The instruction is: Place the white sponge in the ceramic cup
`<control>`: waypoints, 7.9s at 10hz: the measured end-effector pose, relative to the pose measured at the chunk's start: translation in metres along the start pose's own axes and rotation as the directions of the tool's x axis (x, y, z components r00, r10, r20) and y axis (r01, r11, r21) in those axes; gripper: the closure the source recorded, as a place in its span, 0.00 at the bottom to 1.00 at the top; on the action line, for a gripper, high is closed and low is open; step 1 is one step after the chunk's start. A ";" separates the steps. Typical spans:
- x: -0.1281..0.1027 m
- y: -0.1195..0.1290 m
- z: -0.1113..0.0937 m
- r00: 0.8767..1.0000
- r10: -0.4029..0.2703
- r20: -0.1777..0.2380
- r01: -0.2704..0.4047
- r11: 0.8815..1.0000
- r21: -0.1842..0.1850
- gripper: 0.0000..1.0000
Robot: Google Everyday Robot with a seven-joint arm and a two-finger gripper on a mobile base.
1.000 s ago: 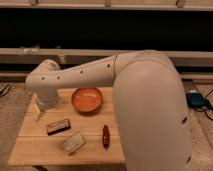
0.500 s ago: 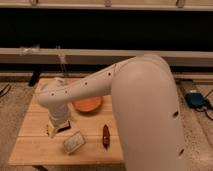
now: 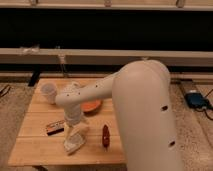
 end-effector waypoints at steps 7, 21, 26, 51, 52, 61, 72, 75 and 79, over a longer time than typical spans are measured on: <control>0.009 0.029 0.005 1.000 -0.023 -0.017 0.022 0.995 -0.093 0.20; 0.023 0.040 0.016 0.995 -0.053 -0.084 0.040 0.988 -0.149 0.89; -0.002 0.038 -0.061 0.998 -0.002 0.063 0.009 0.993 -0.120 1.00; -0.272 -0.023 -0.220 0.896 -0.366 0.252 0.308 0.920 0.244 1.00; -0.274 -0.022 -0.215 0.895 -0.372 0.247 0.313 0.917 0.247 1.00; -0.278 -0.014 -0.211 0.882 -0.401 0.247 0.330 0.900 0.284 0.60; -0.273 -0.009 -0.211 0.877 -0.438 0.199 0.362 0.873 0.327 0.20; -0.272 -0.003 -0.215 0.869 -0.442 0.220 0.362 0.874 0.324 0.20; -0.270 -0.004 -0.214 0.871 -0.419 0.258 0.345 0.893 0.289 0.20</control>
